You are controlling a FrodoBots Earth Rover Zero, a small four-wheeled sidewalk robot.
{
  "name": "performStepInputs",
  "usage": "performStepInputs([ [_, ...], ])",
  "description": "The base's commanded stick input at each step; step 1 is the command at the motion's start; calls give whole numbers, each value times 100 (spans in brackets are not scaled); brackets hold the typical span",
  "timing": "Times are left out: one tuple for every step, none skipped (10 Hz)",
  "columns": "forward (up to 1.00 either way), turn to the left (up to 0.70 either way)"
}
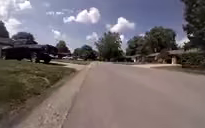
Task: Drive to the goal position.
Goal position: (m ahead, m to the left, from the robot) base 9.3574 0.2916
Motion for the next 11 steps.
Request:
performStepInputs([
  [100,5],
  [100,0],
  [100,0],
  [100,0],
  [100,0],
  [100,0],
  [100,0],
  [100,0],
  [100,0],
  [100,0],
  [100,0],
])
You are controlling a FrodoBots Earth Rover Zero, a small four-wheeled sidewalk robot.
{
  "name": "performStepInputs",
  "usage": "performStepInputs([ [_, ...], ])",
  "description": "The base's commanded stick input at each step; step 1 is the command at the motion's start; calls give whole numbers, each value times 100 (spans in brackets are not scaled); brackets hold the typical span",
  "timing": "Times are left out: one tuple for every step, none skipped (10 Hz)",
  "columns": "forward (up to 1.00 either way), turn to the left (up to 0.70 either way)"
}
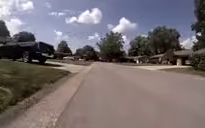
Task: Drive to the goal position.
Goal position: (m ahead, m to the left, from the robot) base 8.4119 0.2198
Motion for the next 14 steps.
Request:
performStepInputs([
  [100,0],
  [100,0],
  [100,0],
  [100,2],
  [100,10],
  [100,38],
  [100,36],
  [100,12],
  [100,3],
  [100,3],
  [100,3],
  [100,3],
  [100,3],
  [100,3],
])
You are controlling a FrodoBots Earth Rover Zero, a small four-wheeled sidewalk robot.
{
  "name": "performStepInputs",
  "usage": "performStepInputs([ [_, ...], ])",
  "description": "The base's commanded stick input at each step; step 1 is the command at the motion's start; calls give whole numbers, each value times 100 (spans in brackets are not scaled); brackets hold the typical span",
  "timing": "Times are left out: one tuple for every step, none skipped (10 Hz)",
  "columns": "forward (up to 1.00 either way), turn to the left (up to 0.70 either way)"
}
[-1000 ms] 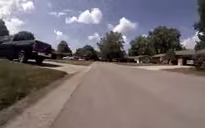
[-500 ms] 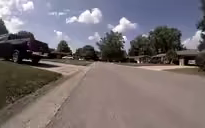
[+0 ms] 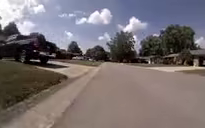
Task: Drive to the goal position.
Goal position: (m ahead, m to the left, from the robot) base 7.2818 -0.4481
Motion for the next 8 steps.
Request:
performStepInputs([
  [100,3],
  [100,1],
  [100,0],
  [100,0],
  [100,0],
  [100,0],
  [100,0],
  [100,0],
])
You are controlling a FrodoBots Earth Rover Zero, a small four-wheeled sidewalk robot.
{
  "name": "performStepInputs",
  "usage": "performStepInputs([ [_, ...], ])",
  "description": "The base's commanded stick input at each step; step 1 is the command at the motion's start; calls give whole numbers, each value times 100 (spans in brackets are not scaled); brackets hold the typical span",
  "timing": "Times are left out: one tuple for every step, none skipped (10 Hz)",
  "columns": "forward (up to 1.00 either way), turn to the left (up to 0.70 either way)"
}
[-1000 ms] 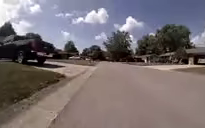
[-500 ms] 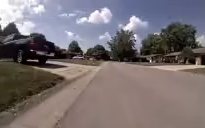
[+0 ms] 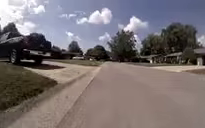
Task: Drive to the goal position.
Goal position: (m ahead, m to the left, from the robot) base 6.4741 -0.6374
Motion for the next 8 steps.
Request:
performStepInputs([
  [100,0],
  [100,0],
  [100,0],
  [100,-2],
  [100,-12],
  [100,-22],
  [100,-4],
  [100,0],
])
